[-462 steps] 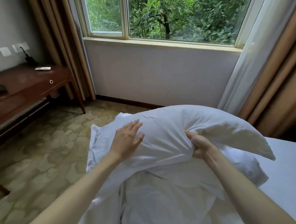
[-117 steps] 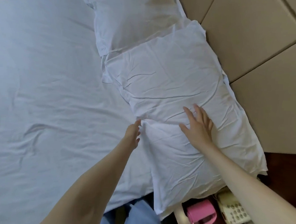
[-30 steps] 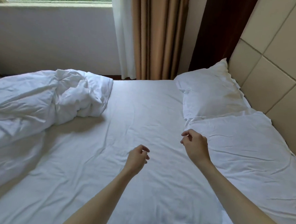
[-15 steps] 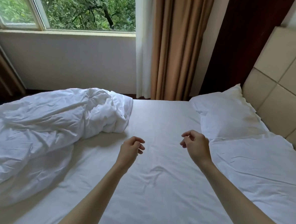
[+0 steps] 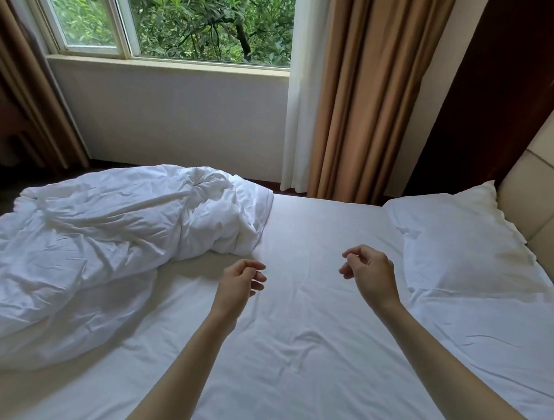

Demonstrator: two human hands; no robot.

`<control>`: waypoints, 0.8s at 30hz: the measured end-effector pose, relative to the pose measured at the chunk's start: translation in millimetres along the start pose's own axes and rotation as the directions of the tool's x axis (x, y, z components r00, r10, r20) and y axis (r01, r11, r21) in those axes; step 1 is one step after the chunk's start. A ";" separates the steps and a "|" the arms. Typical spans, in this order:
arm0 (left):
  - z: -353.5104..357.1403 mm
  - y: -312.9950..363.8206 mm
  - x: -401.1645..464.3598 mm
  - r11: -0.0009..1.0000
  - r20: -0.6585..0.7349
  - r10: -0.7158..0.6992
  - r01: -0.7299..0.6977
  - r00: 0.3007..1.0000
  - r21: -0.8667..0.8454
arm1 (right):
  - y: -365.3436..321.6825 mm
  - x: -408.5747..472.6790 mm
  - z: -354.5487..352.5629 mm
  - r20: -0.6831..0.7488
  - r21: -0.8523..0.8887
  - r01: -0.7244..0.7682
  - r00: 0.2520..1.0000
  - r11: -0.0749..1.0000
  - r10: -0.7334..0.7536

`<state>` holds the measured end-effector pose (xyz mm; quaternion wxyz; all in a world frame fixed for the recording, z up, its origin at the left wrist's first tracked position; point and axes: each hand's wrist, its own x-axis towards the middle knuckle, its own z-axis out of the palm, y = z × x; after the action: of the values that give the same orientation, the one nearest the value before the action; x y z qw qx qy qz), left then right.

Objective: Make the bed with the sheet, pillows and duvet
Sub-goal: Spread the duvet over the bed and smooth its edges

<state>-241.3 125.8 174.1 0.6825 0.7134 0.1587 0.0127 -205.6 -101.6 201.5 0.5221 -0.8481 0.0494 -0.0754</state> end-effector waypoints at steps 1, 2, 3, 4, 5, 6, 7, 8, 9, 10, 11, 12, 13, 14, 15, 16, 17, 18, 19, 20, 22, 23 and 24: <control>-5.3 0.1 2.8 1.000 -0.007 0.002 -0.002 1.000 0.000 | -3.2 -0.1 5.3 0.008 -0.009 0.015 1.000 1.000 -0.014; -11.4 0.3 6.1 1.000 -0.016 0.004 -0.004 1.000 -0.002 | -6.3 -0.4 11.2 0.015 -0.024 0.034 0.999 0.999 -0.034; -18.2 0.4 9.6 1.000 -0.026 0.005 -0.005 1.000 -0.007 | -9.2 -1.0 17.5 0.020 -0.041 0.053 0.998 0.998 -0.053; -25.8 0.5 13.0 1.000 -0.035 0.006 -0.007 0.999 -0.013 | -12.2 -1.9 24.2 0.025 -0.053 0.066 0.998 0.996 -0.065; -33.7 0.6 16.1 1.000 -0.040 0.009 -0.010 0.999 -0.018 | -16.0 -3.1 31.5 0.028 -0.057 0.072 0.997 0.996 -0.071; -42.0 0.4 18.6 1.000 -0.041 0.014 -0.014 0.999 -0.018 | -20.0 -4.7 39.2 0.029 -0.058 0.076 0.997 0.995 -0.075; -50.8 -0.1 20.8 1.000 -0.037 0.019 -0.020 0.999 -0.015 | -24.5 -6.9 47.9 0.029 -0.058 0.081 0.996 0.995 -0.079; -60.9 -0.7 23.1 1.000 -0.026 0.027 -0.027 0.999 -0.008 | -29.7 -9.9 57.7 0.025 -0.056 0.085 0.996 0.995 -0.084; -71.3 -1.4 25.9 0.999 -0.010 0.034 -0.034 0.999 0.001 | -35.3 -13.4 67.9 0.018 -0.052 0.088 0.996 0.995 -0.087; -83.3 -2.3 29.0 0.999 0.008 0.041 -0.041 0.999 0.013 | -40.8 -17.5 79.1 0.008 -0.045 0.089 0.996 0.995 -0.089; -96.3 -3.2 33.1 0.998 0.026 0.051 -0.051 0.998 0.029 | -46.7 -21.6 90.8 -0.004 -0.035 0.089 0.996 0.995 -0.090; -110.4 -3.8 37.4 0.997 0.045 0.064 -0.066 0.997 0.049 | -52.7 -26.2 102.9 -0.020 -0.024 0.087 0.996 0.996 -0.087; -125.9 -4.2 41.7 0.994 0.063 0.079 -0.084 0.995 0.074 | -58.9 -31.1 115.6 -0.037 -0.013 0.080 0.996 0.997 -0.081; -142.7 -4.4 45.7 0.990 0.080 0.091 -0.099 0.993 0.099 | -64.9 -36.6 128.6 -0.051 -0.002 0.071 0.996 0.997 -0.071; -160.4 -4.1 49.1 0.986 0.097 0.103 -0.115 0.990 0.123 | -70.8 -42.8 142.3 -0.062 0.012 0.060 0.996 0.998 -0.059; -179.3 -4.3 52.3 0.981 0.115 0.110 -0.126 0.987 0.145 | -76.7 -49.4 157.1 -0.070 0.032 0.046 0.997 0.998 -0.044; -201.6 -5.3 55.6 0.977 0.130 0.114 -0.135 0.985 0.166 | -83.7 -56.8 174.8 -0.071 0.054 0.031 0.997 0.998 -0.028; -219.6 -6.3 57.2 0.974 0.140 0.114 -0.138 0.984 0.181 | -89.4 -63.3 188.7 -0.065 0.071 0.020 0.998 0.997 -0.015; -238.2 -8.4 58.9 0.973 0.143 0.106 -0.132 0.984 0.191 | -95.3 -69.9 203.3 -0.054 0.080 0.012 0.999 0.997 -0.007; -257.9 -11.1 60.3 0.972 0.143 0.094 -0.122 0.985 0.200 | -101.6 -76.4 218.9 -0.042 0.086 0.003 0.999 0.996 0.000; -294.5 -15.9 62.2 0.973 0.137 0.070 -0.098 0.988 0.211 | -113.2 -88.2 247.9 -0.022 0.111 -0.016 1.000 0.994 0.018; -311.9 -18.3 63.8 0.974 0.127 0.061 -0.087 0.990 0.211 | -118.4 -92.5 261.8 -0.010 0.122 -0.024 1.000 0.992 0.025; -327.9 -20.5 64.9 0.975 0.115 0.049 -0.073 0.992 0.210 | -123.3 -95.8 274.8 0.005 0.125 -0.032 0.999 0.992 0.031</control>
<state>-260.9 460.0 163.5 0.6089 0.7867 0.0996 -0.0224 -249.9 210.7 182.4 0.5756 -0.8128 0.0572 -0.0689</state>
